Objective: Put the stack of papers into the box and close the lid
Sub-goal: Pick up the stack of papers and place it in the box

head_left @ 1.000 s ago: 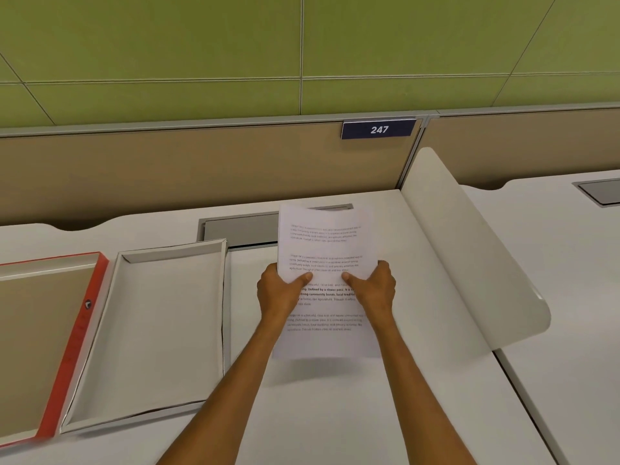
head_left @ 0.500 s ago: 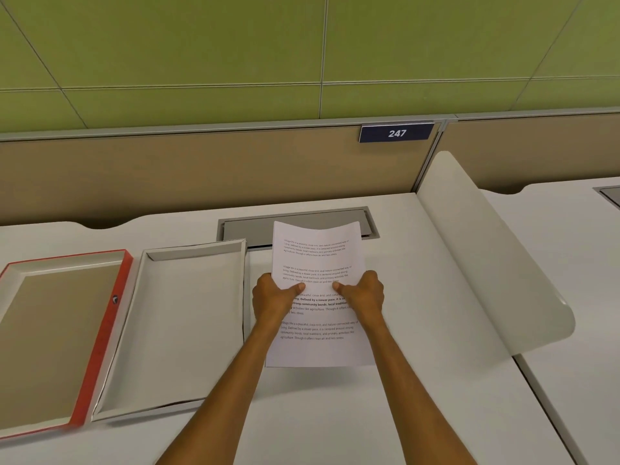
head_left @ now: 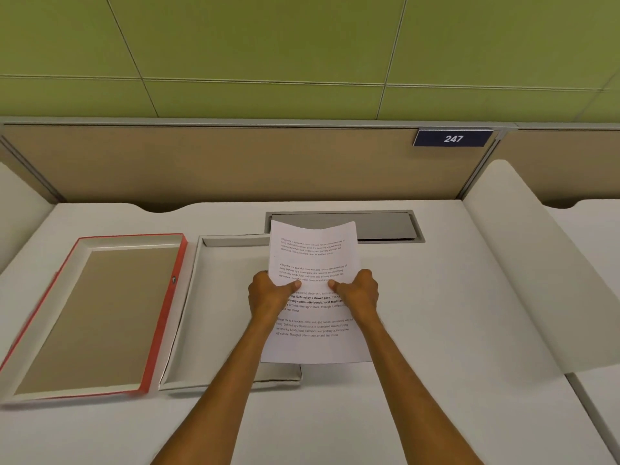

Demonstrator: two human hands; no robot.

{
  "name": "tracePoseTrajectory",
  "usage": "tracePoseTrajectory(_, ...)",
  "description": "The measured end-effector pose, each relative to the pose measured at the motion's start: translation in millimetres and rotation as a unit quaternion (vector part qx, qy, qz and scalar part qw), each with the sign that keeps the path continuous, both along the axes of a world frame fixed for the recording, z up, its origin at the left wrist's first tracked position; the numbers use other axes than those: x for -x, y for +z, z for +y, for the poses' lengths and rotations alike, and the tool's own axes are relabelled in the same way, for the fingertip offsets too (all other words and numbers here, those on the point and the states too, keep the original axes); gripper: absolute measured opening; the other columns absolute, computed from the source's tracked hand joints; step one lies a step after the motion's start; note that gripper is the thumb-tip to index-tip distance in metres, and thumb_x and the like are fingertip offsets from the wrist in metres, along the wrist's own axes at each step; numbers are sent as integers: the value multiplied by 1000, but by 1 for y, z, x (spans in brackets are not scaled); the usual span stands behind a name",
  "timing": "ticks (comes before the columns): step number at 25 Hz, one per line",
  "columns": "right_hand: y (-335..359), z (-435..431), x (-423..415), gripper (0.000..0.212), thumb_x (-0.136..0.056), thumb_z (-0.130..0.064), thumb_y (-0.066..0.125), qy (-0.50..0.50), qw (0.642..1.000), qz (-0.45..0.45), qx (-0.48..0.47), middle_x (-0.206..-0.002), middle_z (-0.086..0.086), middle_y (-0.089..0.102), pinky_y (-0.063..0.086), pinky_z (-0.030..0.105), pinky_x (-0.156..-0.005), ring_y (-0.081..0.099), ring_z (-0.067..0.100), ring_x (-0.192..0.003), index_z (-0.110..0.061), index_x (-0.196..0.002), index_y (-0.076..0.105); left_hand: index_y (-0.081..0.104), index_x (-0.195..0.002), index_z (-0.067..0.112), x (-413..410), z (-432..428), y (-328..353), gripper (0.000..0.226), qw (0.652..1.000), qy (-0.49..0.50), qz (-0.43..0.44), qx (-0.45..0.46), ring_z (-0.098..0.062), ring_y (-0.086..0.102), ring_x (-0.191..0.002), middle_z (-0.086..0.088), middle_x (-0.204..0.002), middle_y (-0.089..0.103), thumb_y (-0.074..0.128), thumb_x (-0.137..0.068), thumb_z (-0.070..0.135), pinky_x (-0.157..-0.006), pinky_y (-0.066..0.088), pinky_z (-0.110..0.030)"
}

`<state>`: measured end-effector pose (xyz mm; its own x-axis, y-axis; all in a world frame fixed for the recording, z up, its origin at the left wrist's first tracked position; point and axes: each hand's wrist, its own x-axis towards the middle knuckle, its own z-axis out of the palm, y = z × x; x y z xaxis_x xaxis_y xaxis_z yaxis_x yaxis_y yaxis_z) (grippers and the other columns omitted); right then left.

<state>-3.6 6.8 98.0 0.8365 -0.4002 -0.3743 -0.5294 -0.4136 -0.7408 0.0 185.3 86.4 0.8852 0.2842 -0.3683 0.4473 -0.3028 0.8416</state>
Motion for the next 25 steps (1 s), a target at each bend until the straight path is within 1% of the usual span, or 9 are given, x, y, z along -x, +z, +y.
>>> tracePoseTrajectory(4,-3,44,-4,55,-78,-30,81,19,1000,3,2,-122,14,65,59,41,-85,68,32,-107,-4,-115,50,68,-100,14,1,44,-2,32,1000,8,3,-14,-21,68,-78,-13,-113,74,84,-76,26,-55,51,-23)
tracePoseTrajectory(6,-4,66,-6,52,-79,-30,81,29,1000,2,-1,-122,14,66,58,39,-83,68,32,-106,-5,-113,49,66,-97,16,1,66,-4,29,1000,16,3,-21,-19,66,-75,-13,-113,74,83,-76,26,-51,47,-20)
tracePoseTrajectory(9,-7,100,-8,49,-80,-29,79,42,999,-1,2,-122,13,66,58,37,-83,69,31,-105,-7,-111,50,70,-103,11,0,97,-8,35,999,28,9,-25,-20,66,-77,-14,-112,74,84,-75,25,-55,49,-22)
tracePoseTrajectory(12,-11,129,-14,54,-80,-29,80,51,999,8,7,-124,14,65,56,37,-84,67,32,-110,-4,-117,50,70,-103,10,-2,125,-12,36,999,43,13,-17,-24,69,-81,-15,-112,74,86,-73,24,-60,54,-27)
tracePoseTrajectory(15,-17,149,-21,57,-79,-29,80,56,998,14,11,-126,14,64,55,37,-86,65,32,-113,-3,-120,51,68,-106,9,-7,145,-16,40,999,40,17,-21,-30,72,-91,-15,-114,73,85,-74,25,-55,50,-23)
tracePoseTrajectory(19,-29,166,-25,52,-80,-27,80,67,998,4,7,-124,14,65,51,28,-75,67,31,-110,-3,-119,54,66,-110,7,-16,161,-26,41,999,30,34,-29,-32,72,-96,-15,-117,72,83,-77,26,-52,46,-22)
tracePoseTrajectory(23,-42,171,-27,50,-82,-28,78,79,997,16,22,-123,13,64,51,26,-75,67,29,-108,-5,-119,55,64,-108,7,-20,164,-40,38,998,24,50,-35,-32,72,-97,-15,-118,71,80,-80,27,-50,43,-21)
tracePoseTrajectory(25,-47,171,-27,50,-83,-29,76,83,996,19,31,-124,13,63,52,27,-79,67,29,-109,-5,-121,54,64,-108,8,-20,162,-45,35,998,20,45,-30,-31,72,-98,-14,-119,71,78,-82,26,-48,41,-20)
